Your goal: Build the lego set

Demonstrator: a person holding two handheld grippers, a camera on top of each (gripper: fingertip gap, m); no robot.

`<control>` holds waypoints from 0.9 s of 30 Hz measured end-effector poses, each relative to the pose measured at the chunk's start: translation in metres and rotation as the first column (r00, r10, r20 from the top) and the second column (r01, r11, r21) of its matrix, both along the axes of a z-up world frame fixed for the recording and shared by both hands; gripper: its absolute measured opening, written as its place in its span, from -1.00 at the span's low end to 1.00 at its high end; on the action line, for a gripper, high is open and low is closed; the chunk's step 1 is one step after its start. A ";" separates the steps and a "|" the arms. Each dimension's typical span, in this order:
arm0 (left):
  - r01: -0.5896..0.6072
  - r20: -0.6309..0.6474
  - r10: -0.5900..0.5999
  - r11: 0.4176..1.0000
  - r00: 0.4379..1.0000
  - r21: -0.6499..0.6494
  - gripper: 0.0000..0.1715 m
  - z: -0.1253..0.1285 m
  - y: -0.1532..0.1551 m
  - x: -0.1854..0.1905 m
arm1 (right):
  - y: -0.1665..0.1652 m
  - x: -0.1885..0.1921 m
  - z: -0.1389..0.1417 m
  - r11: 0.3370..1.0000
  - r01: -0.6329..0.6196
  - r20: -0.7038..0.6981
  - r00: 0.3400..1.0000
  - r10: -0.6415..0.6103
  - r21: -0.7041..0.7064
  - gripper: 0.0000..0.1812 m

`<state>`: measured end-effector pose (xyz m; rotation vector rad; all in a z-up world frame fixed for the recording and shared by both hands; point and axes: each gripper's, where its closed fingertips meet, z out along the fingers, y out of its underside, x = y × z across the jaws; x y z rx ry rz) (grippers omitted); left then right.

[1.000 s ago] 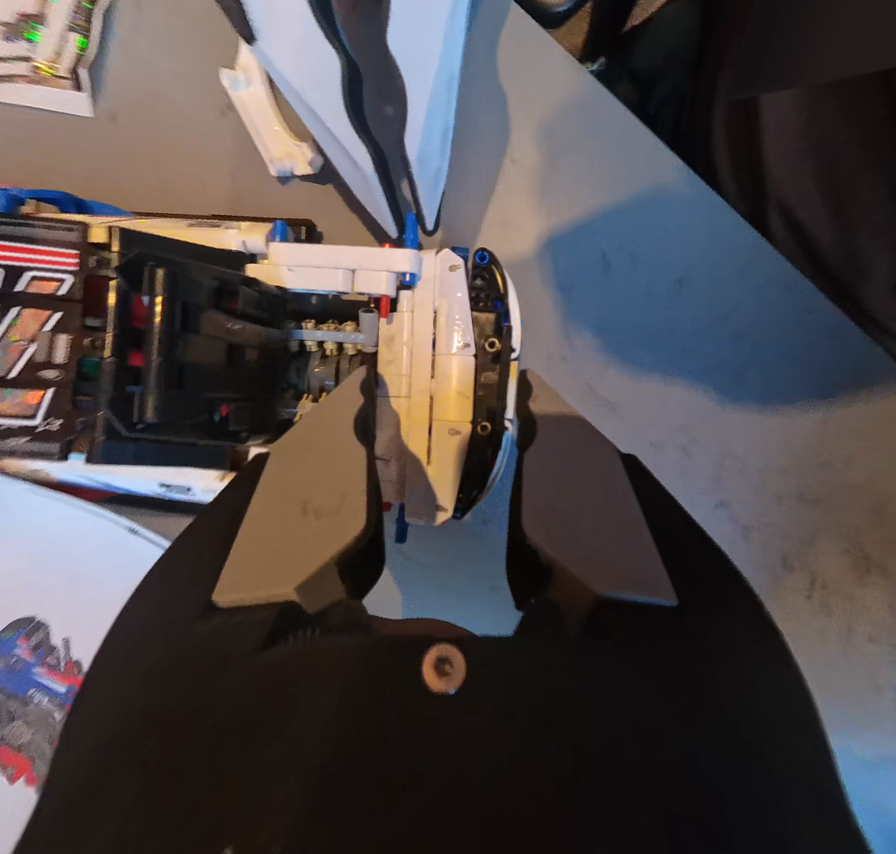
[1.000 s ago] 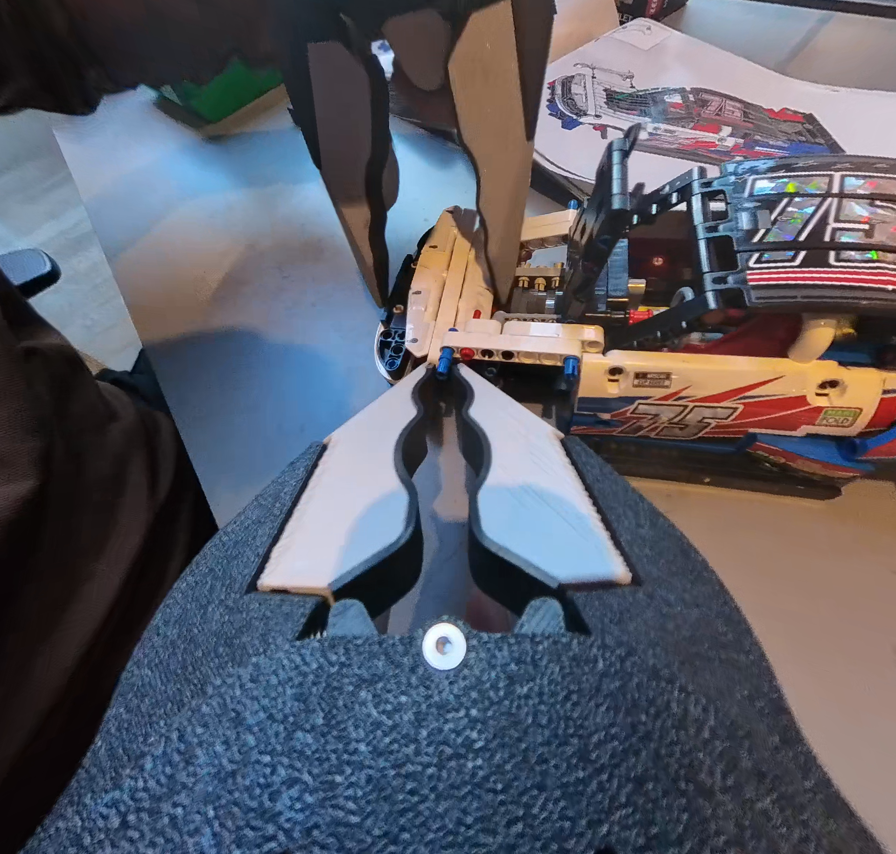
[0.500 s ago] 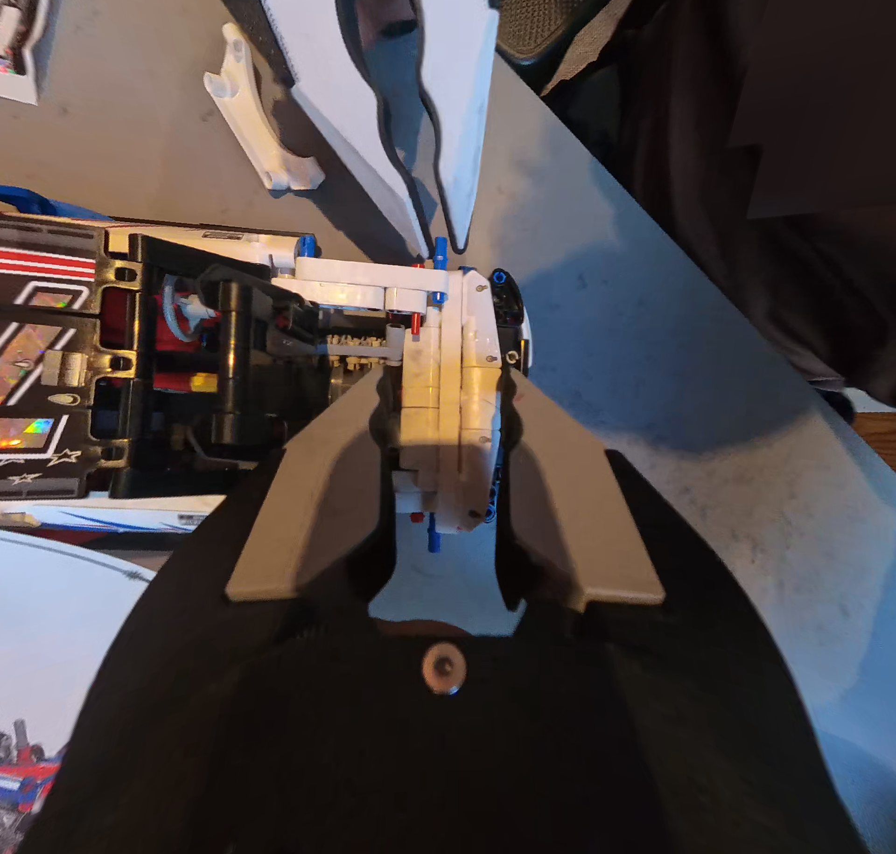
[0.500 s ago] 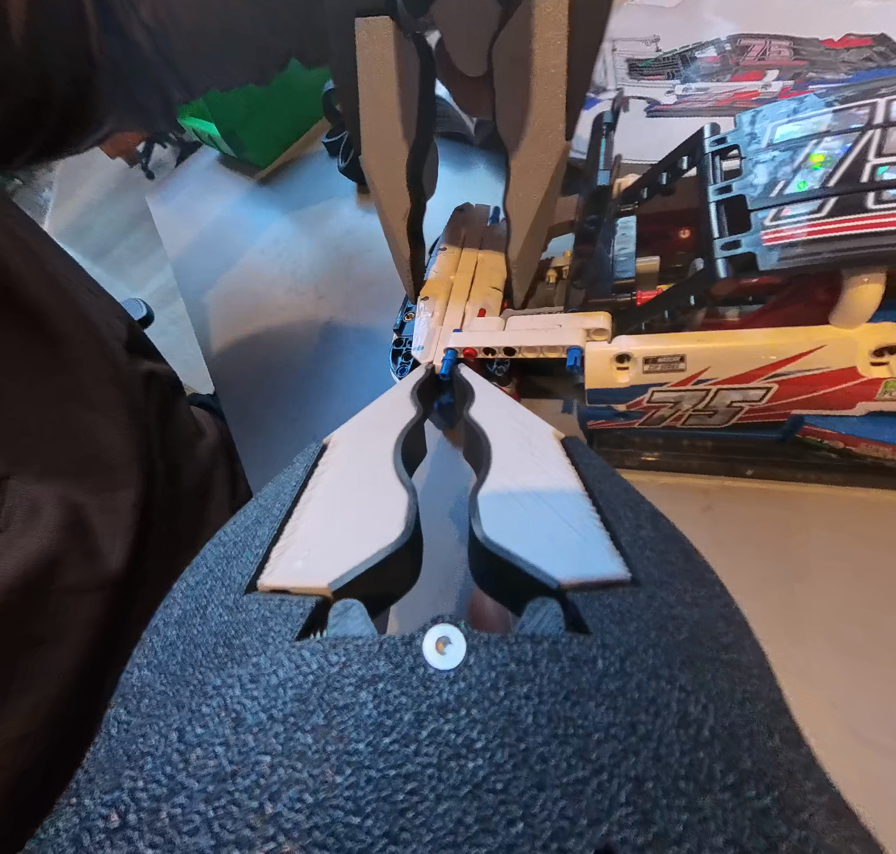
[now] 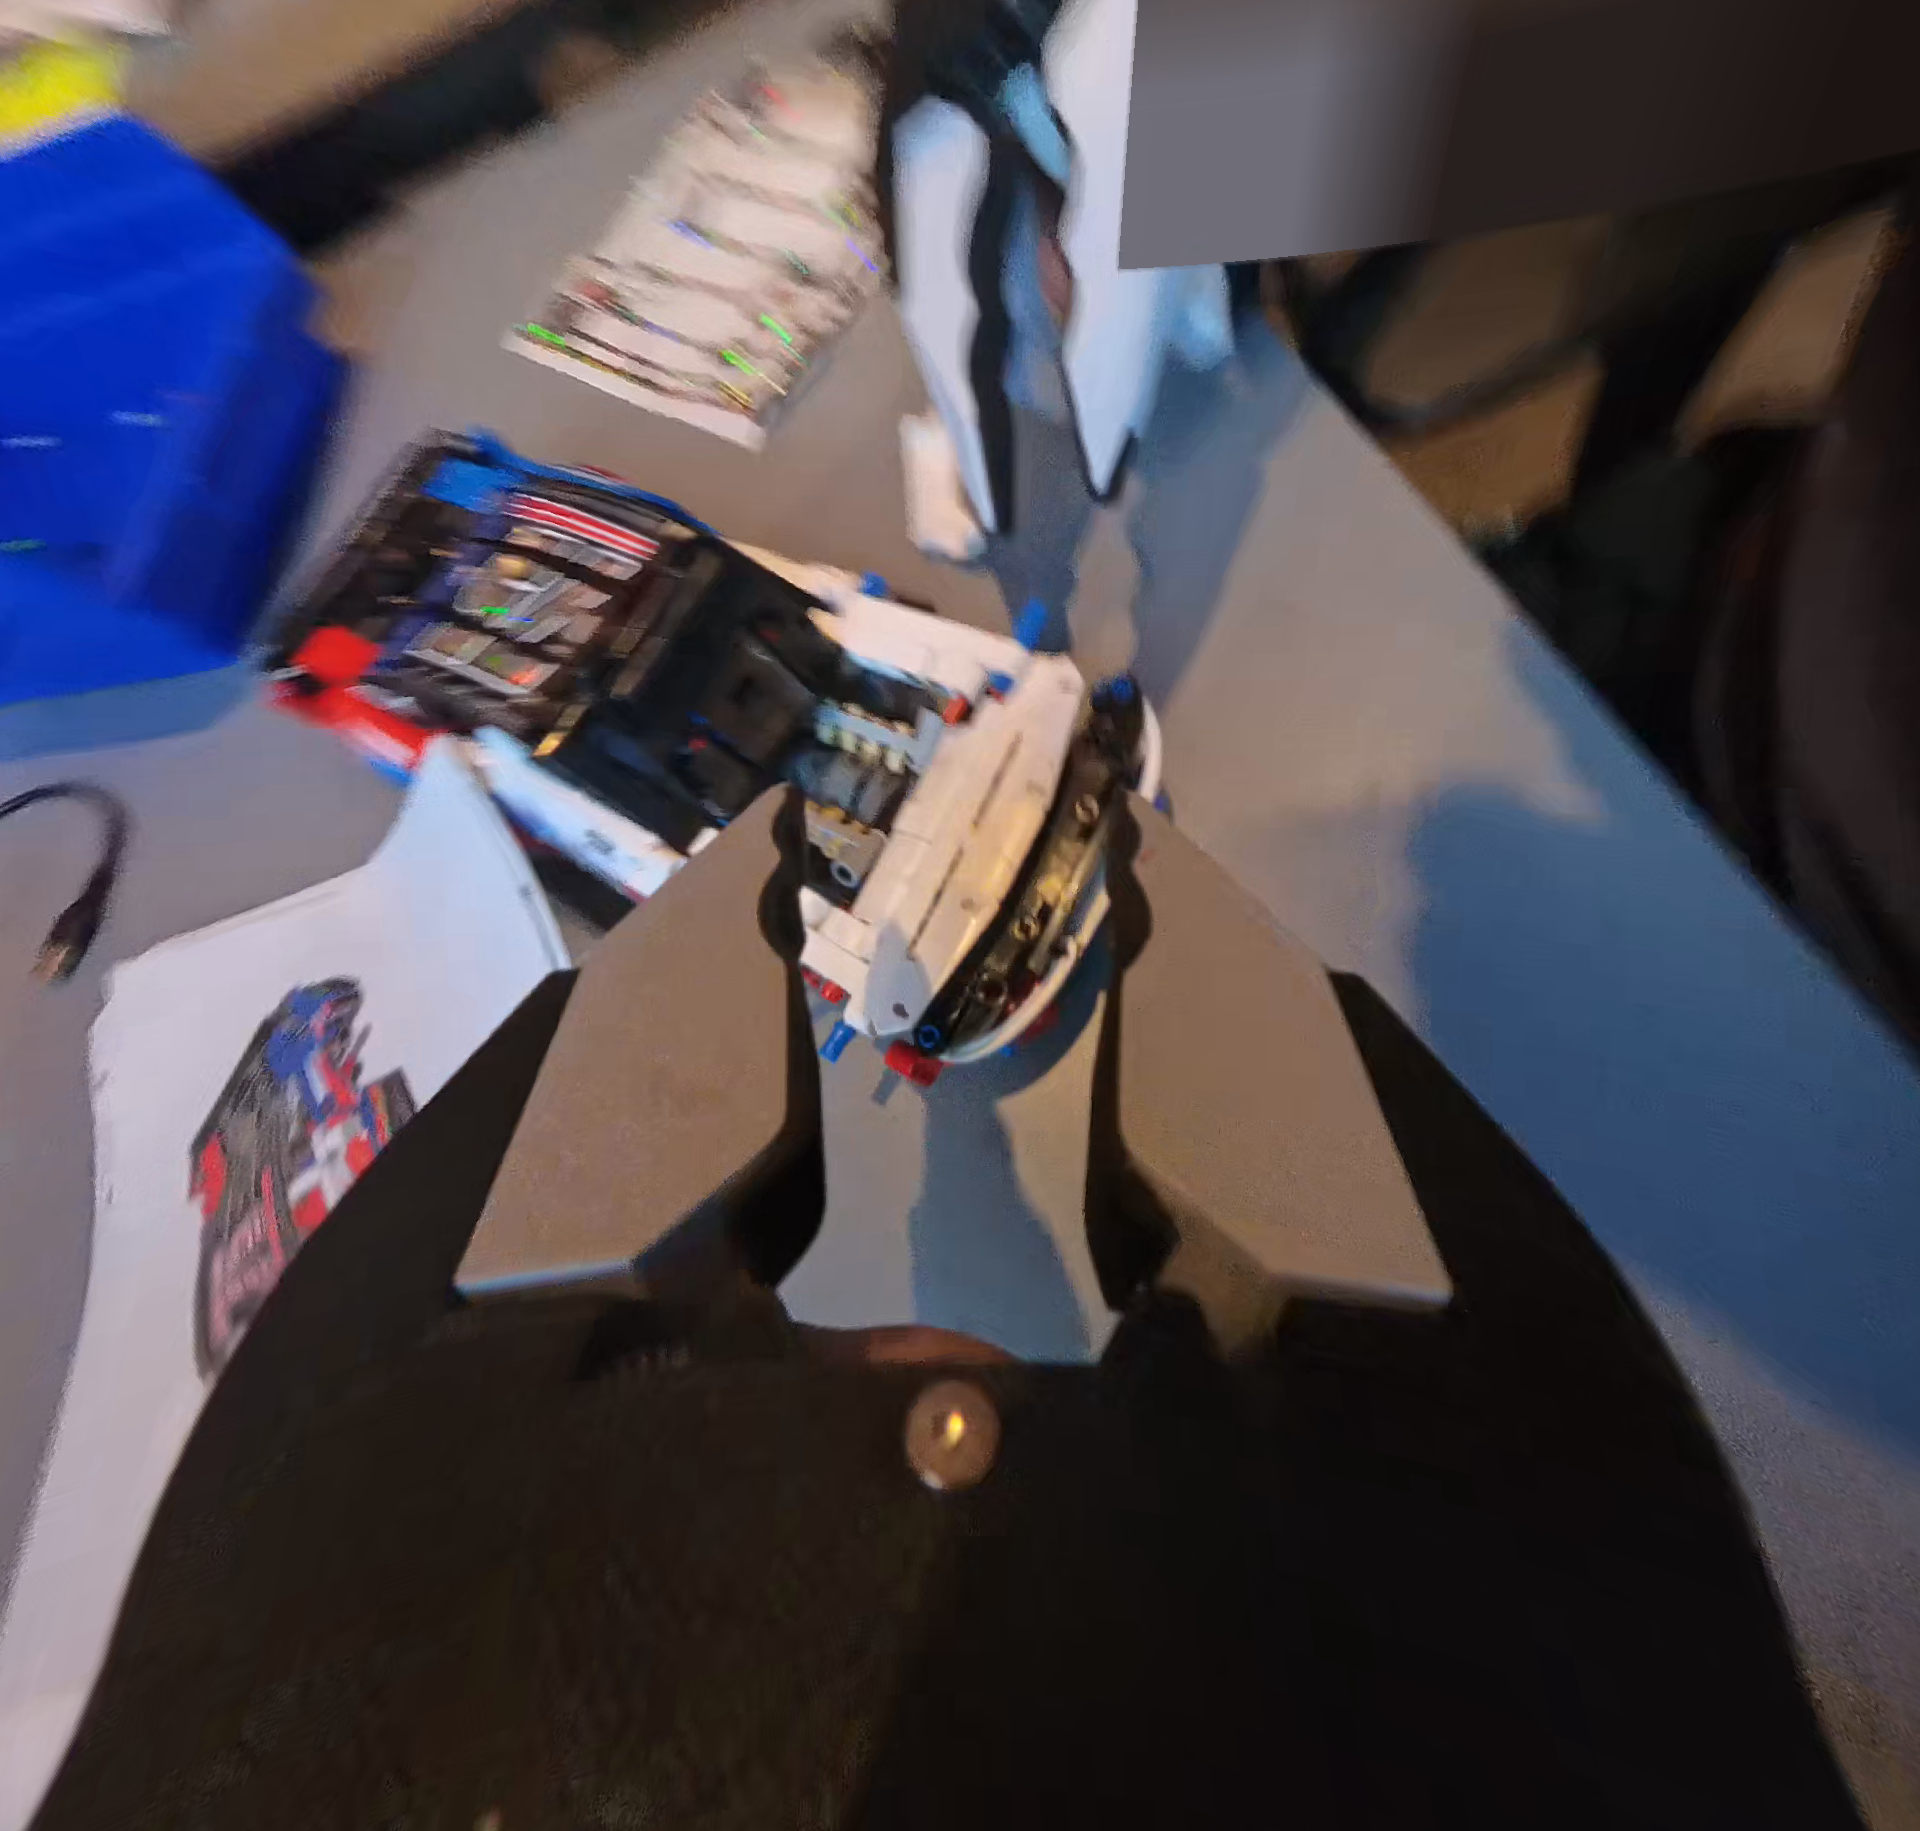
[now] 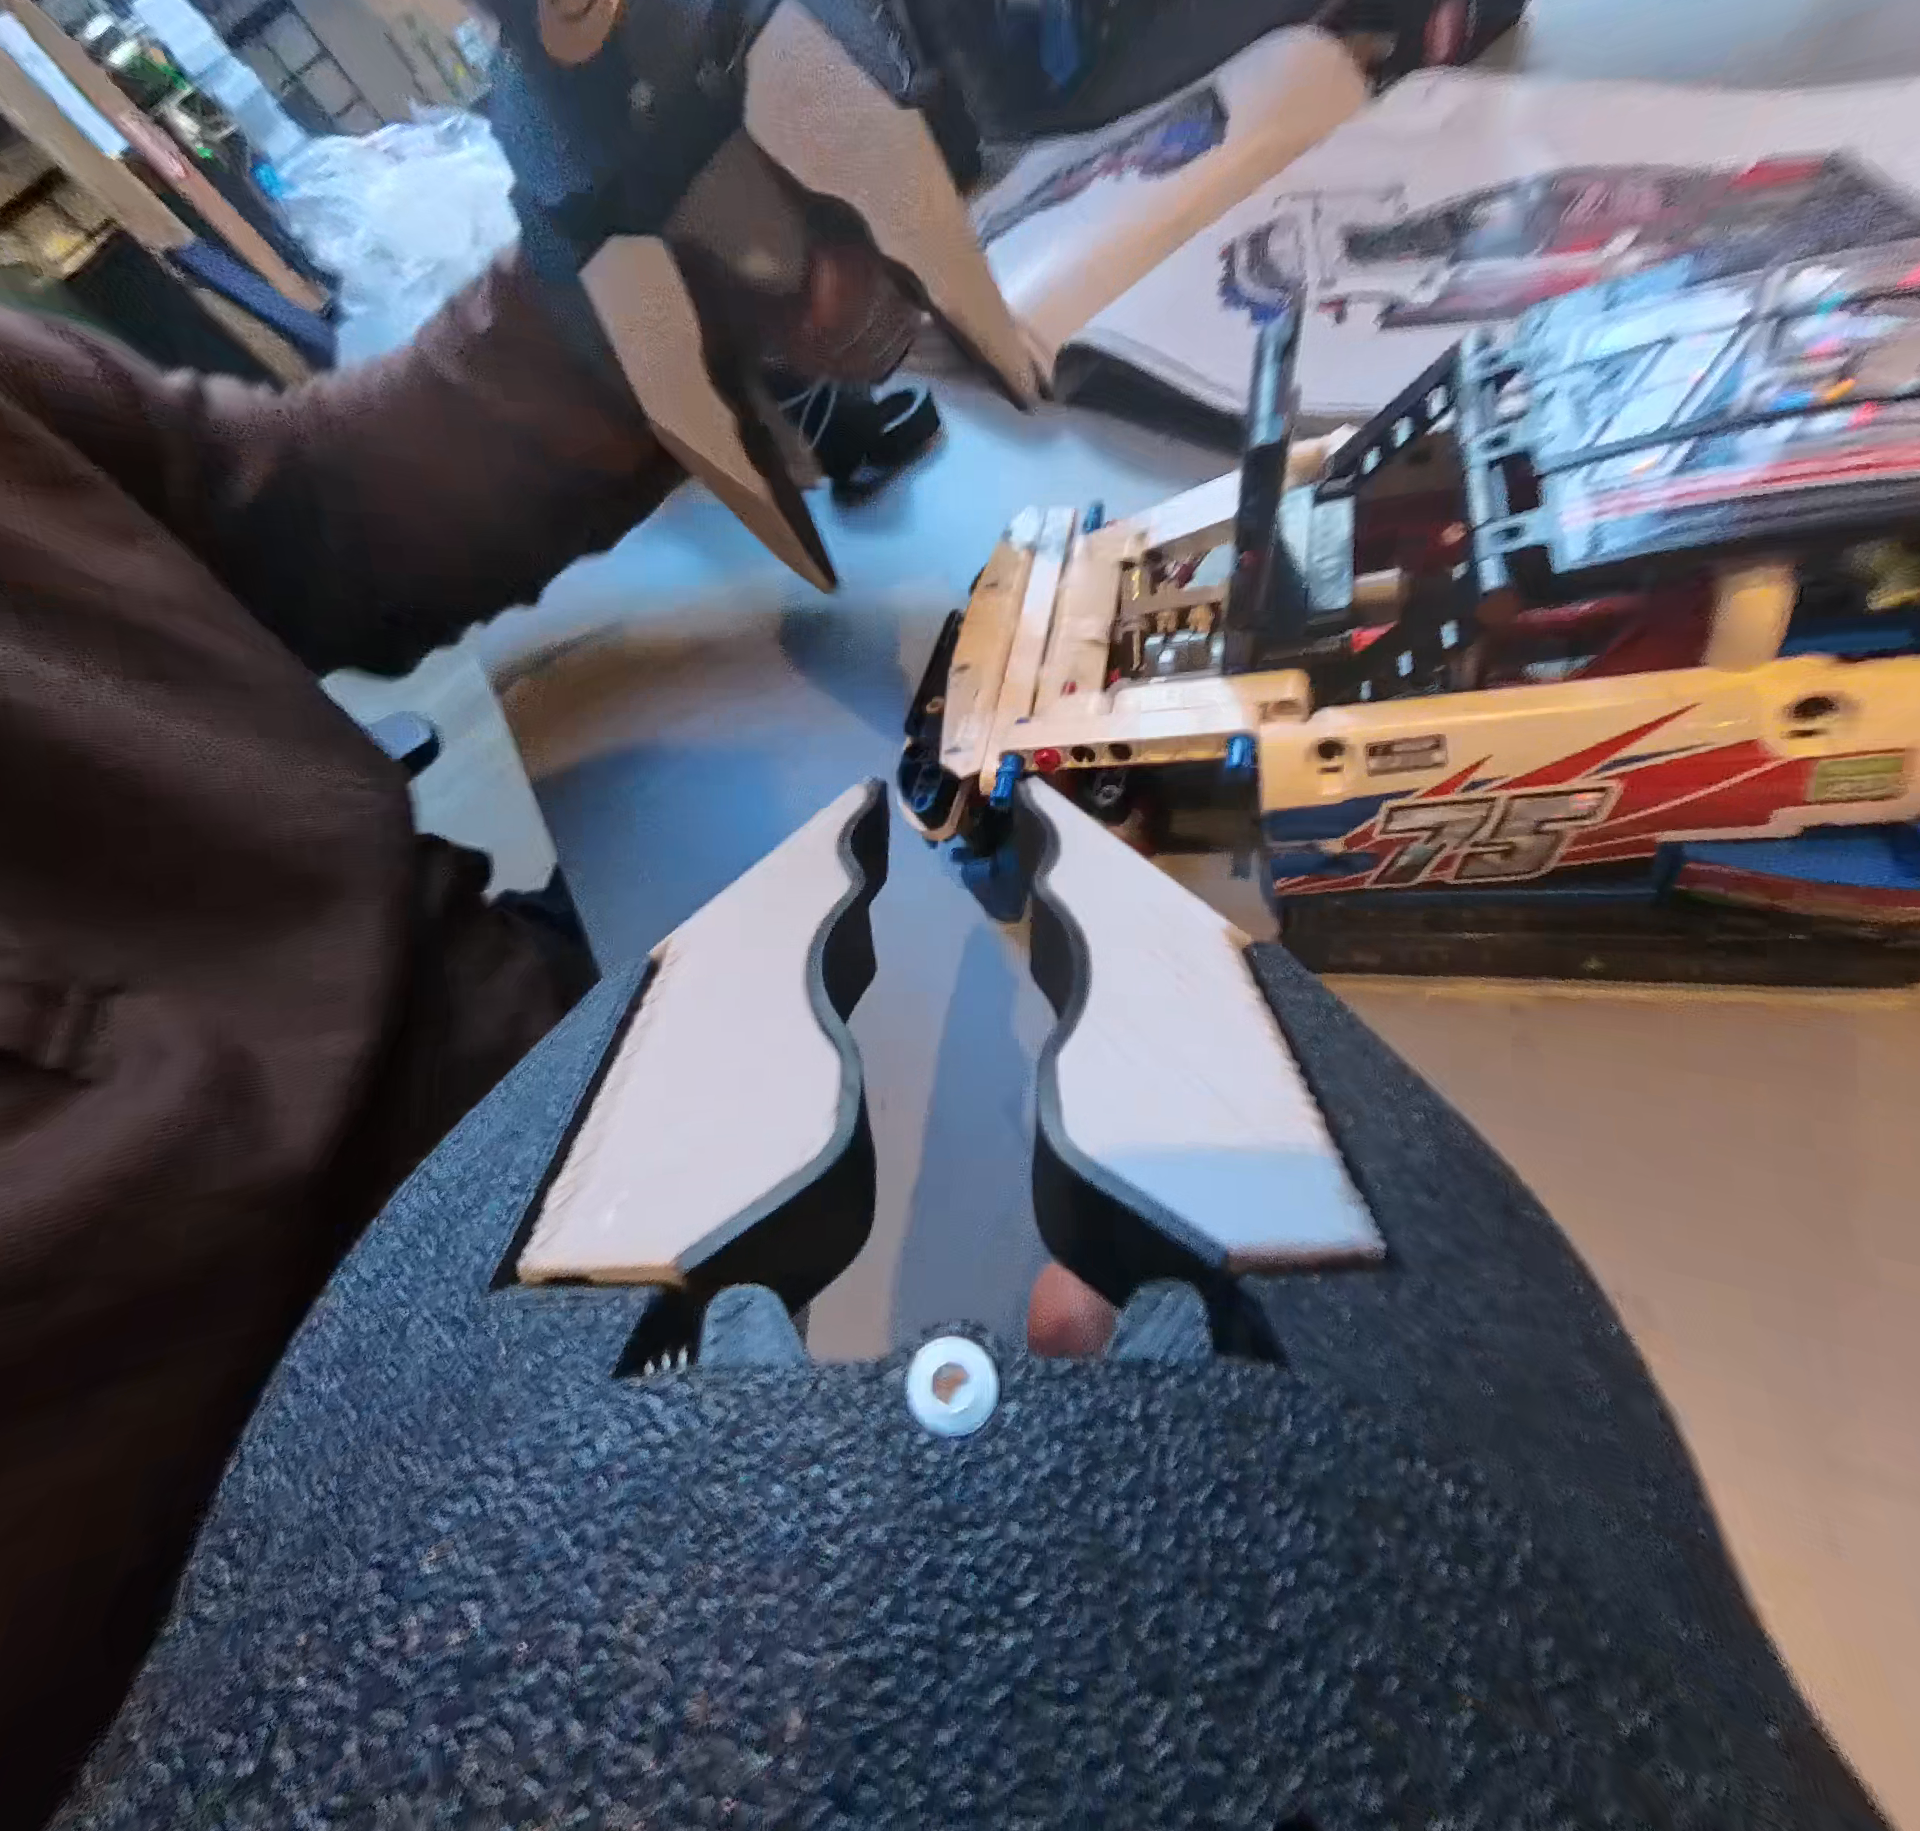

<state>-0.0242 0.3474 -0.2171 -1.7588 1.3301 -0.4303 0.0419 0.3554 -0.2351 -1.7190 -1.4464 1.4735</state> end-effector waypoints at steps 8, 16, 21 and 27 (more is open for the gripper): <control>-0.531 0.312 0.532 0.842 0.787 -0.097 -0.21 -0.020 -0.014 -0.061 | 0.032 0.009 0.002 0.949 0.231 -0.008 0.972 -0.235 0.214 -0.61; -0.344 0.153 0.373 0.920 0.915 -0.187 0.02 -0.045 0.001 -0.043 | 0.056 0.013 -0.003 0.919 0.297 0.075 0.942 -0.326 0.259 -0.40; -0.216 0.085 0.266 0.901 0.960 -0.376 0.06 -0.068 -0.008 -0.022 | 0.071 0.006 -0.016 0.945 0.324 0.149 0.933 -0.328 0.054 -0.33; -0.227 0.024 0.253 0.903 0.967 -0.365 -0.04 -0.077 -0.012 -0.011 | 0.068 -0.004 -0.033 0.953 0.287 0.217 0.928 -0.301 0.094 -0.32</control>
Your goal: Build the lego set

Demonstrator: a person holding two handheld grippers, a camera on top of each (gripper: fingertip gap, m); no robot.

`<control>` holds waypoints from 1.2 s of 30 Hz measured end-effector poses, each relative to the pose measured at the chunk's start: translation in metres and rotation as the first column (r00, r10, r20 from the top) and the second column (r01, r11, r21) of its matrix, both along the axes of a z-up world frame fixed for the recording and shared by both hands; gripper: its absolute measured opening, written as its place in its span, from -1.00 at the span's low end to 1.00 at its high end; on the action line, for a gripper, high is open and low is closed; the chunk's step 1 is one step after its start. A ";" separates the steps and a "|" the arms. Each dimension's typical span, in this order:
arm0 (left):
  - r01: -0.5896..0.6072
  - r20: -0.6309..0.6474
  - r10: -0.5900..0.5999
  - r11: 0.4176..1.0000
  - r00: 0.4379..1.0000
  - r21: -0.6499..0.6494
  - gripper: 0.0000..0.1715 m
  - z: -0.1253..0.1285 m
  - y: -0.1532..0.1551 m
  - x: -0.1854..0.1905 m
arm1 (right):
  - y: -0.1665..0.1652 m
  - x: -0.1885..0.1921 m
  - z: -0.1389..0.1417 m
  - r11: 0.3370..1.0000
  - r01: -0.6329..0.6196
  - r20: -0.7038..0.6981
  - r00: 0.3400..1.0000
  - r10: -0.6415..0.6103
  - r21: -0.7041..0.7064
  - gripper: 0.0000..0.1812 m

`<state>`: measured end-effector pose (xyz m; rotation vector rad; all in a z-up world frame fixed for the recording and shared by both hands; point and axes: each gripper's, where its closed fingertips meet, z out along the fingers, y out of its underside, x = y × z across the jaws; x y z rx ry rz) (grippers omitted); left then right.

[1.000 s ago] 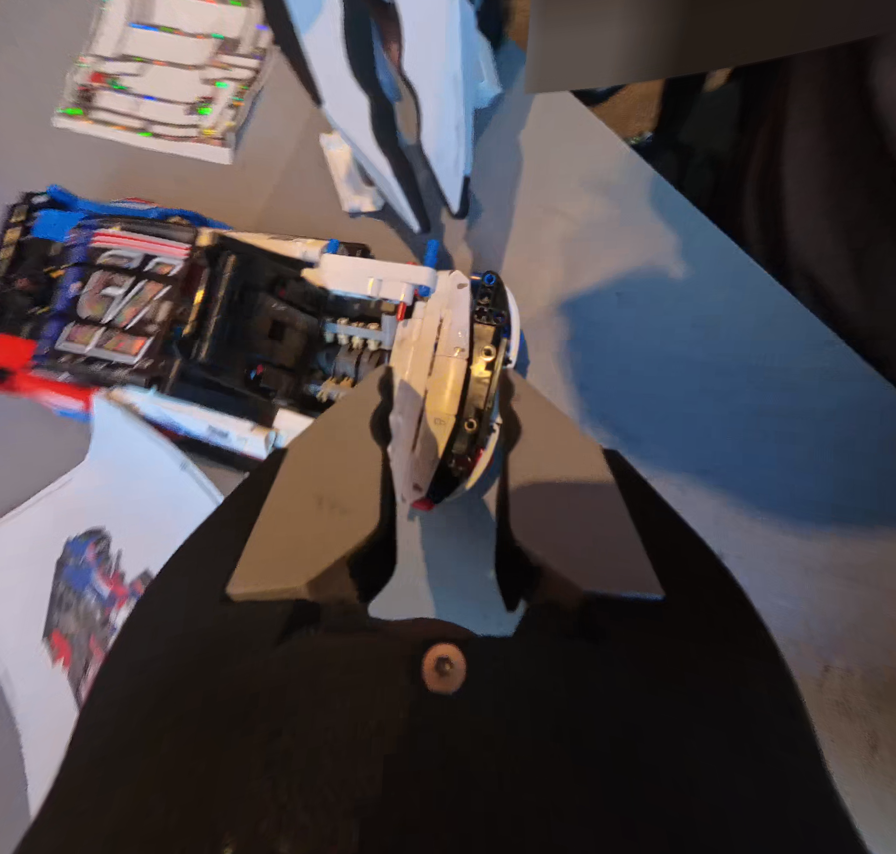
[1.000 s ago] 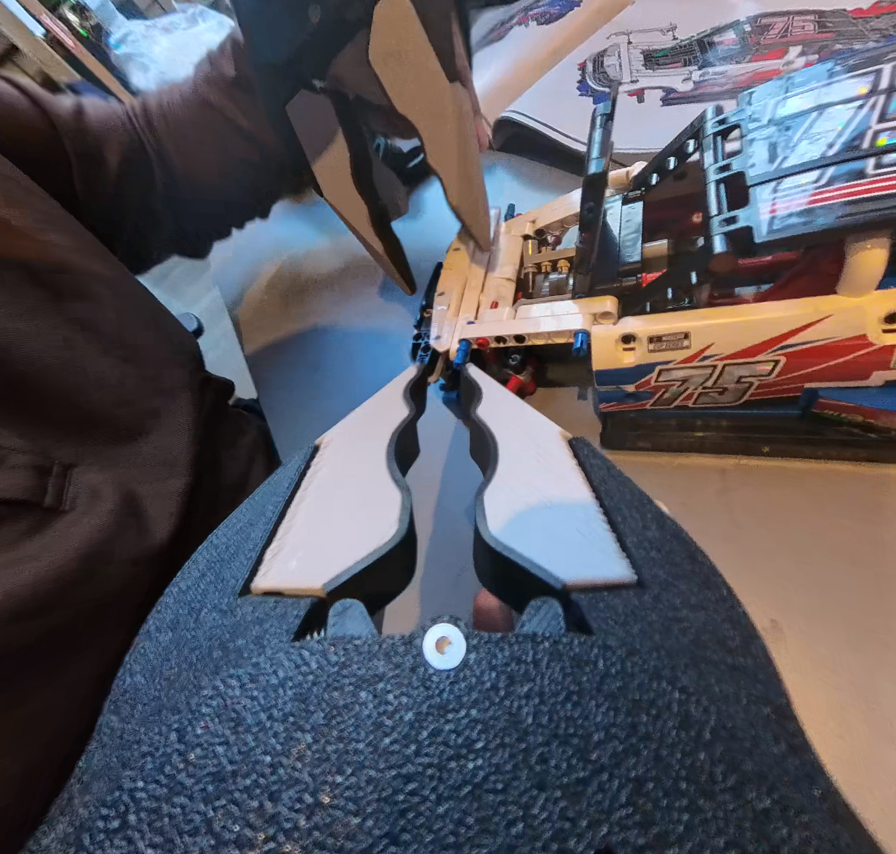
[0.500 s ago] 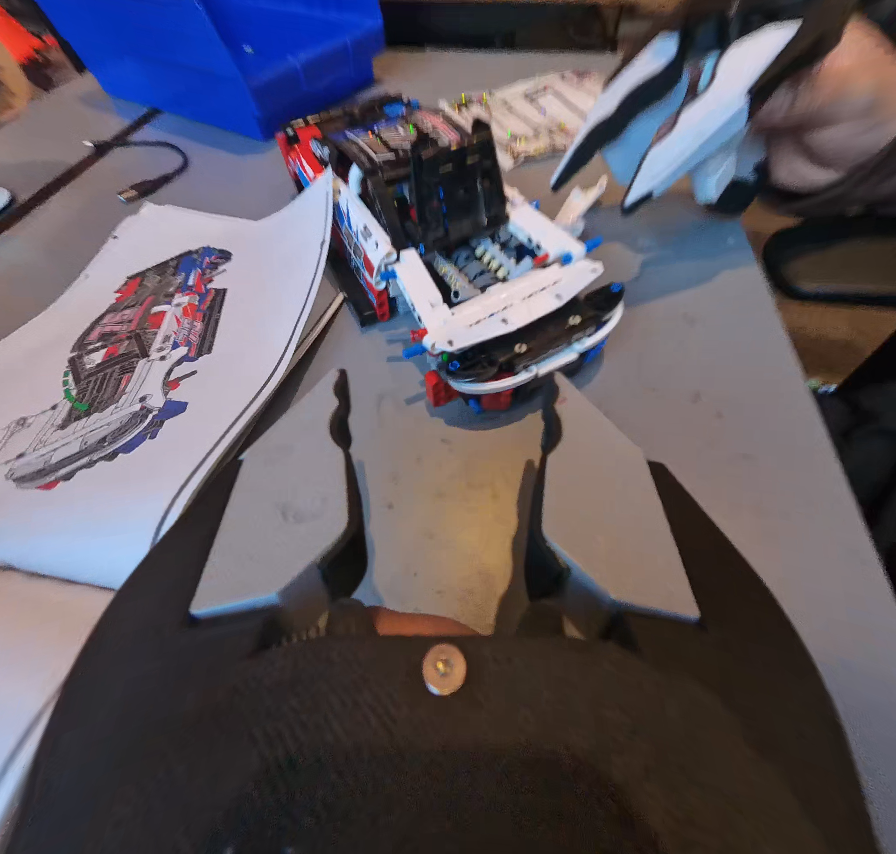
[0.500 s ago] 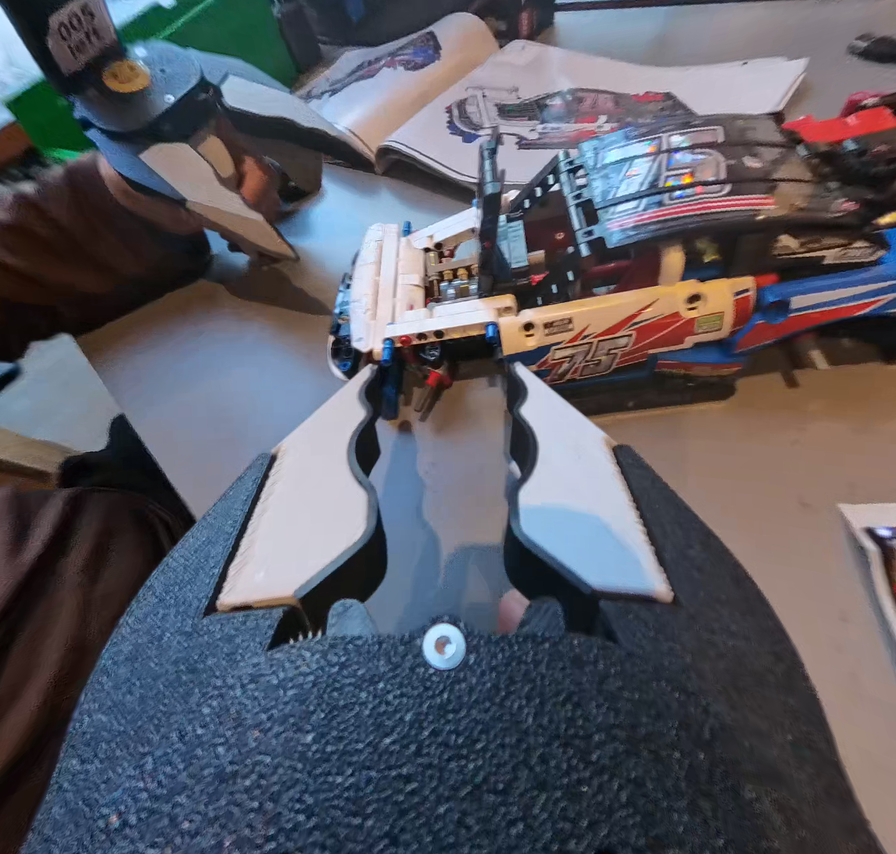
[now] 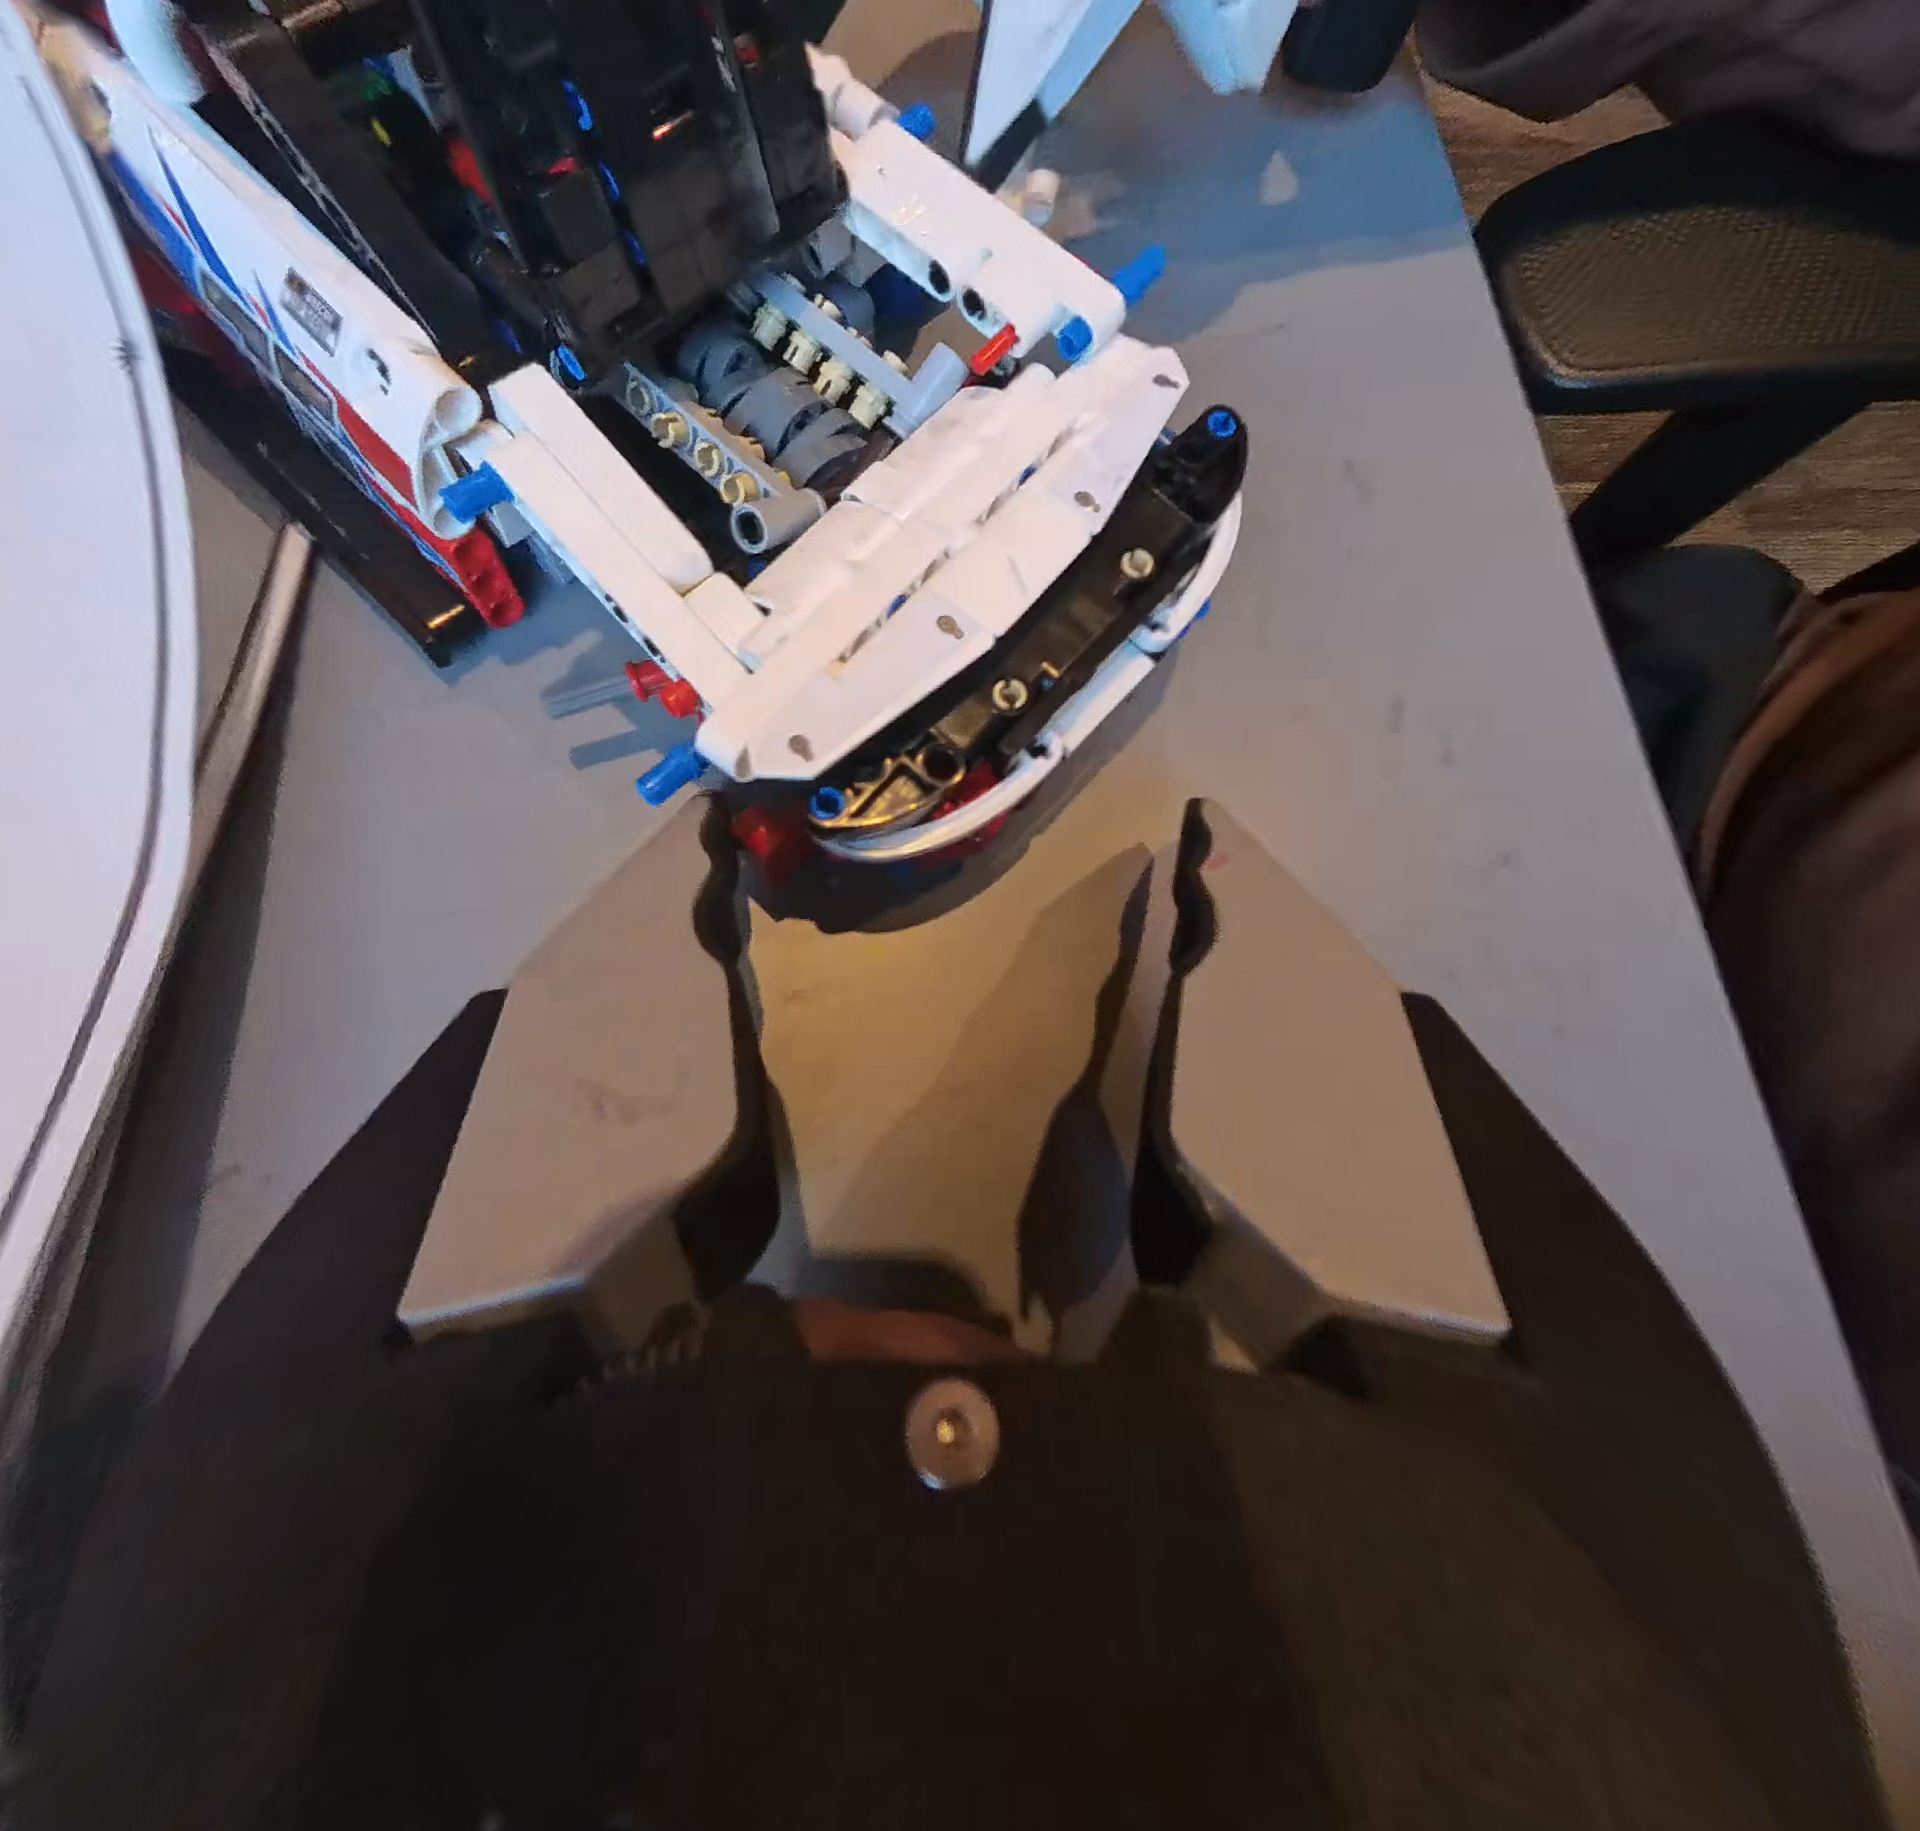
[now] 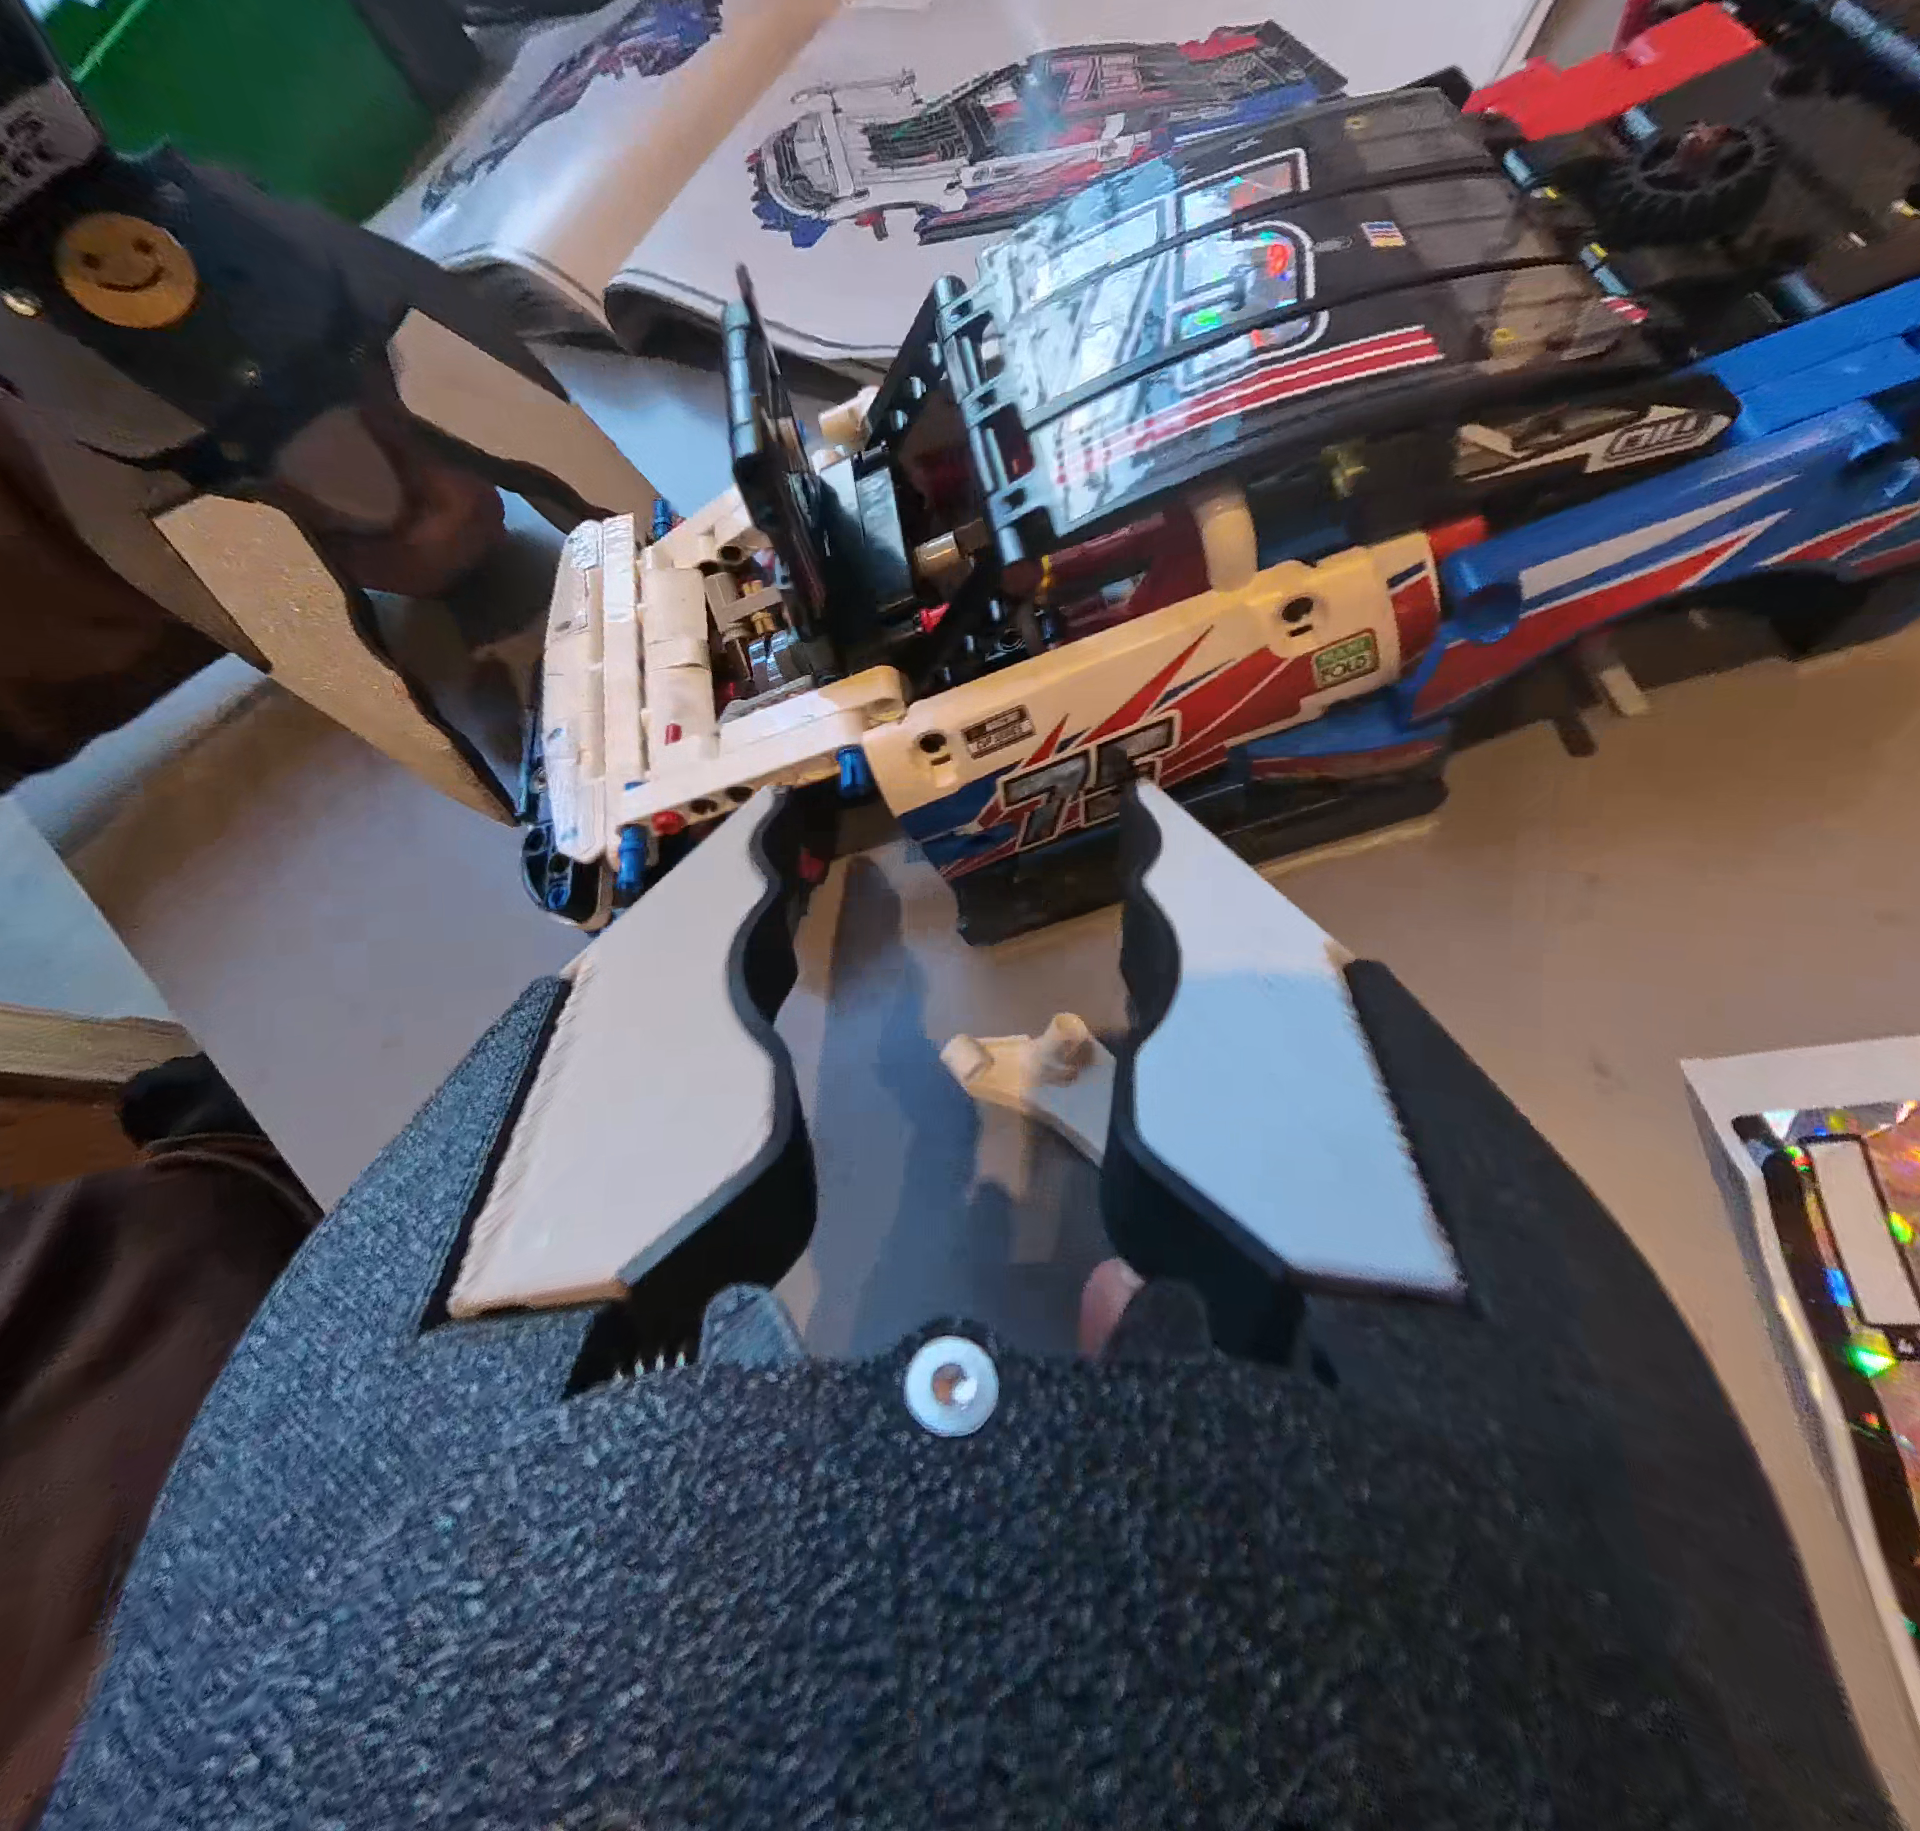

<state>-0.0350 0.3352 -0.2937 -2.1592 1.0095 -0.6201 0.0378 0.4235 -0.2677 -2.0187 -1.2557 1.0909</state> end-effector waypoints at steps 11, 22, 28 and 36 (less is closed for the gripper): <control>0.045 -0.011 -0.045 0.999 0.999 0.013 0.05 0.000 -0.067 0.041 | -0.048 0.014 0.001 0.991 -0.130 -0.005 0.991 0.130 0.004 -0.51; -0.016 0.049 0.012 0.996 0.999 0.091 -0.01 0.015 -0.108 0.050 | -0.069 0.040 0.011 0.989 -0.132 -0.023 0.991 0.134 0.060 -0.54; -0.309 0.404 0.181 0.910 0.897 0.277 -0.16 0.077 -0.103 0.006 | -0.012 0.078 0.045 0.907 0.171 -0.202 0.975 -0.098 0.386 -0.53; -0.351 0.434 0.205 0.891 0.877 0.289 -0.15 0.082 -0.101 -0.001 | -0.010 0.074 0.021 0.879 0.053 0.059 0.994 -0.092 0.474 -0.49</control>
